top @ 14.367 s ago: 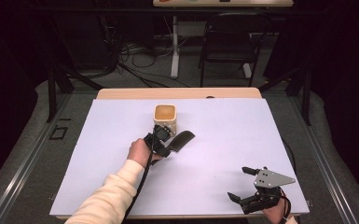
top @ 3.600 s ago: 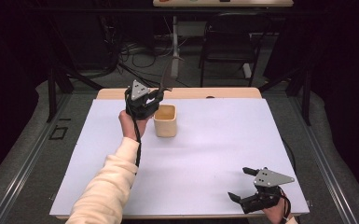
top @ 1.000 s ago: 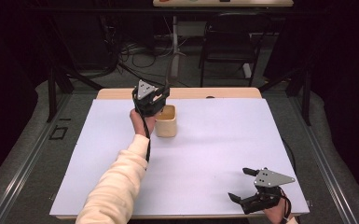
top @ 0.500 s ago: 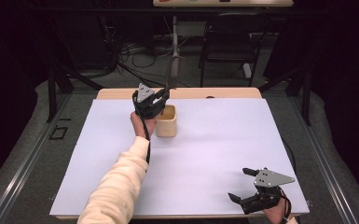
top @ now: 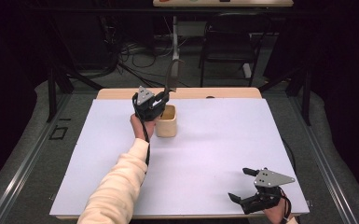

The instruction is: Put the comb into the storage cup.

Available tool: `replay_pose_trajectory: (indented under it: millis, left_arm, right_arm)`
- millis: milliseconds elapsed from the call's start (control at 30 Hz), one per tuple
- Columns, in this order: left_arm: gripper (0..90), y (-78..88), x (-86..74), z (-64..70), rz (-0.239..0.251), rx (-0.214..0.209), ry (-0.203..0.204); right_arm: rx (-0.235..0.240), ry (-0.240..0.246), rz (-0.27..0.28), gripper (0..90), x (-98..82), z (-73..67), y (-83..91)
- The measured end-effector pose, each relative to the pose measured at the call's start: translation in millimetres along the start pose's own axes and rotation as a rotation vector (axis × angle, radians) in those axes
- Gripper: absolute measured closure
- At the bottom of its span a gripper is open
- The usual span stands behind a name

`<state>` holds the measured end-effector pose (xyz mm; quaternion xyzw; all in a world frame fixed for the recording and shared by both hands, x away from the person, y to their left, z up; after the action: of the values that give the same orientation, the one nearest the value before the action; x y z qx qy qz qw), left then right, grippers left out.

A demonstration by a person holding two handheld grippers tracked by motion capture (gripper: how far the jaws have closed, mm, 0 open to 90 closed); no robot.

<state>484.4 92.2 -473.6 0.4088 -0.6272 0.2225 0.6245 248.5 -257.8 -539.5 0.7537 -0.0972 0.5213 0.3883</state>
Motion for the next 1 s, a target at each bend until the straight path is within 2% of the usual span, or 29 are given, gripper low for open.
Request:
replay_pose_trajectory:
  millis: [400, 567, 1000]
  left_arm:
    - [71.8, 1.9, -6.9, -0.7, -0.018, 0.005, -0.005]
    - [71.8, 0.7, -9.8, 1.3, -0.048, 0.003, -0.023]
    - [71.8, -1.8, -10.7, 3.1, -0.063, -0.013, -0.043]
  right_arm:
    - [-0.002, 0.000, -0.004, 0.0, -0.2, 0.2, 0.0]
    - [-0.001, 0.002, -0.004, 0.0, -0.2, 0.2, 0.0]
    - [-0.002, 0.000, -0.005, 0.0, -0.3, 0.2, 0.0]
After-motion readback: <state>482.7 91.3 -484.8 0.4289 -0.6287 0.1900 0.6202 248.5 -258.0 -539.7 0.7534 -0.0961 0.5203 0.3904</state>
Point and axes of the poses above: each handheld gripper's, and its own axes: y roughly backward along the jaws, x roughly out of its top, z roughly to its right, the point moved 2 cm from there along -y, roughly forward along the jaws, and after that the axes turned 10 degrees about -y, right-handed, at the moved point
